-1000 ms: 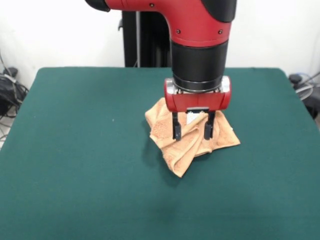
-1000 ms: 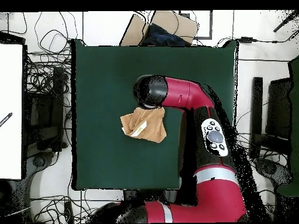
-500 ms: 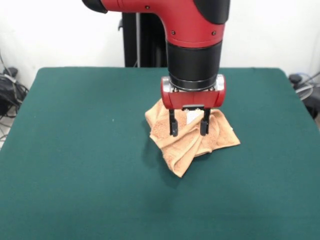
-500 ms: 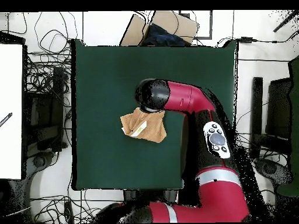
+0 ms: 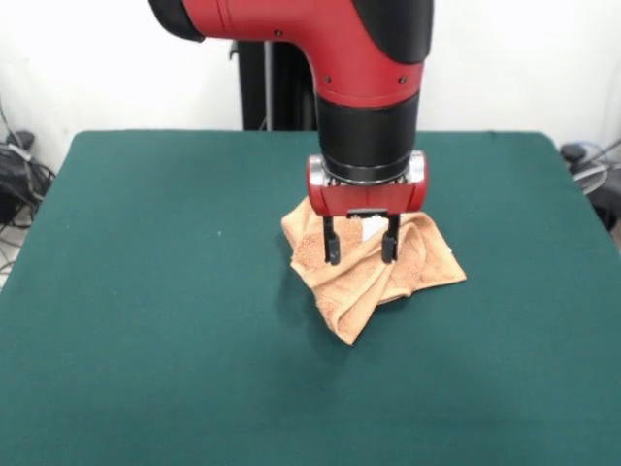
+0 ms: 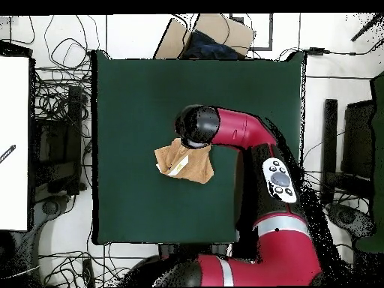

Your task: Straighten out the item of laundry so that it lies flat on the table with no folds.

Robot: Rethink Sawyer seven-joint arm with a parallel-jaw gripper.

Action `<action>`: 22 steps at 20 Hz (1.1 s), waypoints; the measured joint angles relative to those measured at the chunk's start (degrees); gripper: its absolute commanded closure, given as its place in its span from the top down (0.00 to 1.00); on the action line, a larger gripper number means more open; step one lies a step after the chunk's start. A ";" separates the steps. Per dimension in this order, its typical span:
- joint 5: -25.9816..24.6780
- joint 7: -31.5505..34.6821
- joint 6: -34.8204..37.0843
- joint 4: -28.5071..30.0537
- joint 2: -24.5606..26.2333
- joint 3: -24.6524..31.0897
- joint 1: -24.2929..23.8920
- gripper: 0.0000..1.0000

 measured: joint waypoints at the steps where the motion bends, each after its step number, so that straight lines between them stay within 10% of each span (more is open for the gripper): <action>1: 0.00 0.00 -0.14 0.00 0.30 0.01 -0.09 1.00; 22: 0.02 0.00 -3.72 3.46 4.75 0.22 -2.10 1.00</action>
